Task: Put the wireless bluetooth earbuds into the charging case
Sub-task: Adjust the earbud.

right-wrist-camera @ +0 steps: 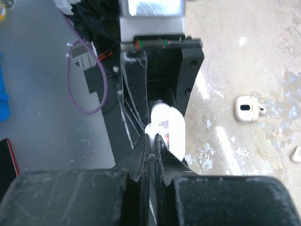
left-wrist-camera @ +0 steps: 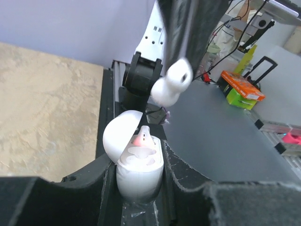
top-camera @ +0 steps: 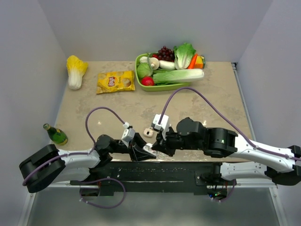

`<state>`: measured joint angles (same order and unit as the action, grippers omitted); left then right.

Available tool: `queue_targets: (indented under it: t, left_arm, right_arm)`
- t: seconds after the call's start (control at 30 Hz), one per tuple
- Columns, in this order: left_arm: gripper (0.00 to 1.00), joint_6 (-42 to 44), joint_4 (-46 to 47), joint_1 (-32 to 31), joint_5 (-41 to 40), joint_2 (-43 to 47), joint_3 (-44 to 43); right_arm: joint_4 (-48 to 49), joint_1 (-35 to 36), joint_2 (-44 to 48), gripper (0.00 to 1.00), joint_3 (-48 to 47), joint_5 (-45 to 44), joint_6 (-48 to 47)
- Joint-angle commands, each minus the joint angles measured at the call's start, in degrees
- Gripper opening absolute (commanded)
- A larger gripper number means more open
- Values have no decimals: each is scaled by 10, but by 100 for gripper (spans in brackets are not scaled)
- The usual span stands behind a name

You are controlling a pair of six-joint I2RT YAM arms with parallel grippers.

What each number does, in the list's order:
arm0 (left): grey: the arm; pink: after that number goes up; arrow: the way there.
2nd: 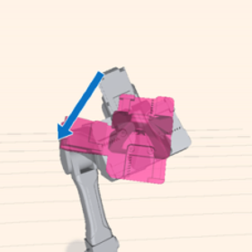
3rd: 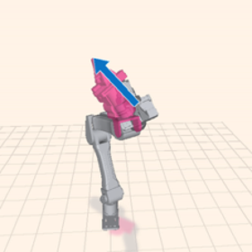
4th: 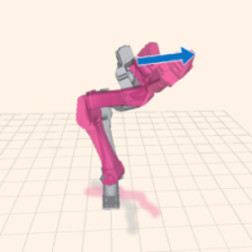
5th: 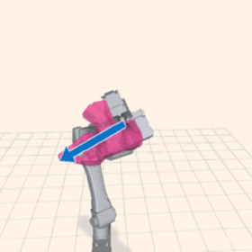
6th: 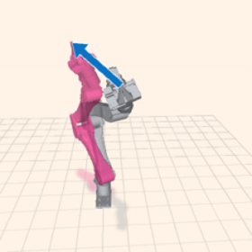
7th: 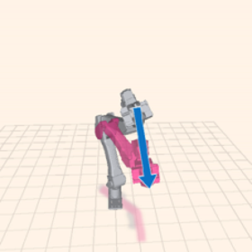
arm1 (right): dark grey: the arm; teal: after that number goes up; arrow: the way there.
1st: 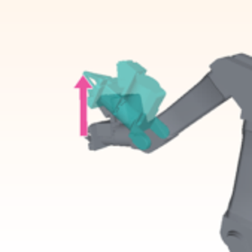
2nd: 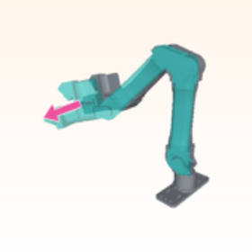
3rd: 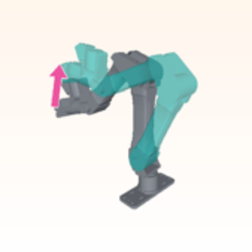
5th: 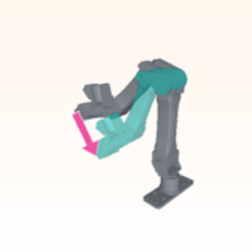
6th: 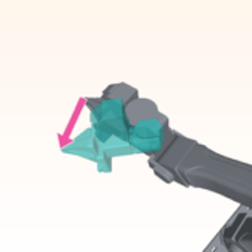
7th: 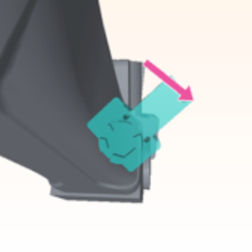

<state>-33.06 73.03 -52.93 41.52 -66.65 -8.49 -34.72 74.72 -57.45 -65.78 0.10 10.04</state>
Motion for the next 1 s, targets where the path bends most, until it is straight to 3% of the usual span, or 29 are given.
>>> queue_targets:
  t: [0.0,0.4,0.97]
  left_arm:
    - [0,92,246,-2,12,46,-5]
    - [0,152,135,-13,-7,86,-18]
    - [0,155,90,-22,-18,59,-36]
  right_arm:
    - [-40,2,-20,0,-24,27,-4]
    - [-32,1,-39,0,-30,48,-10]
    - [-41,2,-71,0,-48,47,-29]
